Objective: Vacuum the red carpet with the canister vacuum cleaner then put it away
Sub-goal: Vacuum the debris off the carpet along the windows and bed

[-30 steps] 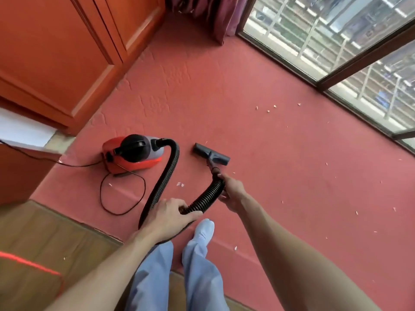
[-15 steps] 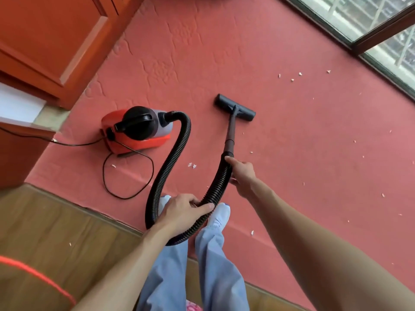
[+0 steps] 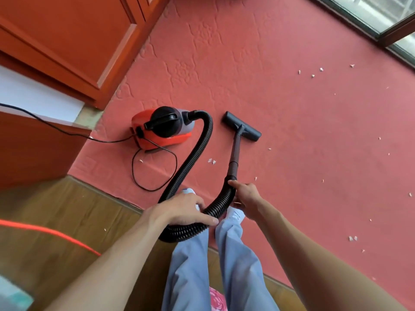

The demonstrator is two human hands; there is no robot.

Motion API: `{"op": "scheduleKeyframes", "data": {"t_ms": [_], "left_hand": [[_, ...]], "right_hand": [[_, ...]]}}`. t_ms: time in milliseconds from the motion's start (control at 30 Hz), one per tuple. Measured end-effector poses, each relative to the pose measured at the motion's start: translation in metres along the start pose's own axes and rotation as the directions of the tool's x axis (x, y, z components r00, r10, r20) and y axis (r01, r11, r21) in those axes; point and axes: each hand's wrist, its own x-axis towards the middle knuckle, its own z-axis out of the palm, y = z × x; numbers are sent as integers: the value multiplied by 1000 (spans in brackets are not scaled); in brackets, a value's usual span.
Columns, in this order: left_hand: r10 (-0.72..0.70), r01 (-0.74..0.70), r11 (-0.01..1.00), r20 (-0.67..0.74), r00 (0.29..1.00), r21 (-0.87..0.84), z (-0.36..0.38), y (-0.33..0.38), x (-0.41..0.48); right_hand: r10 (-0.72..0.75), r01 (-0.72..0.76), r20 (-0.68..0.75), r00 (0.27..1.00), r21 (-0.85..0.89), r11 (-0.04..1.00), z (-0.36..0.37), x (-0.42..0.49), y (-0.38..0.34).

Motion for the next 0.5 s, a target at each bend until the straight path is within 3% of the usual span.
{"op": "scheduleKeyframes", "data": {"t_ms": [233,500], "left_hand": [[-196,118,949,251,948,292,-24,-33,-42],[-308,135,862,294,905,489,-37,-53,-71]], "right_hand": [[156,-159,209,965,-4,987,56,-46,33],[240,-312,446,862,95,945,78,-91,59]]}}
